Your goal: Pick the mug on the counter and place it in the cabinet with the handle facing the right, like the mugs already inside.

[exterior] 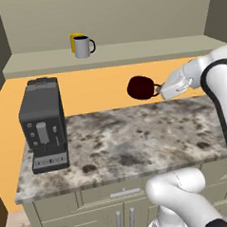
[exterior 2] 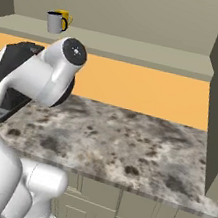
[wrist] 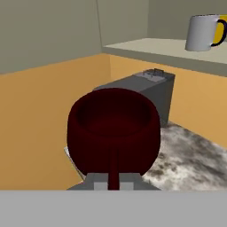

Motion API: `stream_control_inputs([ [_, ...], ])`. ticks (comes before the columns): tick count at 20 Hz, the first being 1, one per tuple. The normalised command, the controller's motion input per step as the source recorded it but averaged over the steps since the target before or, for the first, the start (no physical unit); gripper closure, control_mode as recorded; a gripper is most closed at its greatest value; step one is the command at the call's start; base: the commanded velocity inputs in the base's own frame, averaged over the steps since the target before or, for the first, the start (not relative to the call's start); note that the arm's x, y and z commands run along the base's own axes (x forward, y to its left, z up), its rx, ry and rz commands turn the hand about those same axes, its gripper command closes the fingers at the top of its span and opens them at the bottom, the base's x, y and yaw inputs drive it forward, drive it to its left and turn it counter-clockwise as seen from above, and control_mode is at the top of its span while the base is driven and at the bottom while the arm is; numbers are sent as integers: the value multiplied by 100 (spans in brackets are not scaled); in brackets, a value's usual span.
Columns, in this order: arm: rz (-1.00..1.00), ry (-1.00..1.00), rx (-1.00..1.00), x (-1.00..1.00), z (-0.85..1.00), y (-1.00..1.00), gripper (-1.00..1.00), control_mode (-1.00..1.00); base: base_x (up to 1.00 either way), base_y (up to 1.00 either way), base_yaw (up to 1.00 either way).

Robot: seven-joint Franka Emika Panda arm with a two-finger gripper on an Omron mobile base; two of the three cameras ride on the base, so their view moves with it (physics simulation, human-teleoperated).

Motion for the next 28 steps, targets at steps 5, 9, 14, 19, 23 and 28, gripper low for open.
stream_control_inputs([
  [5,2,0,3,29,30,-7,100,-100,0,0,0],
  [9,0,0,4,46,20,-6,100,-100,0,0,0],
  [14,0,0,5,44,17,-8,100,-100,0,0,0],
  [19,0,0,5,31,32,-7,100,-100,0,0,0],
  [23,0,0,4,27,26,-6,100,-100,0,0,0],
  [28,0,0,0,27,13,-8,100,-100,0,0,0],
])
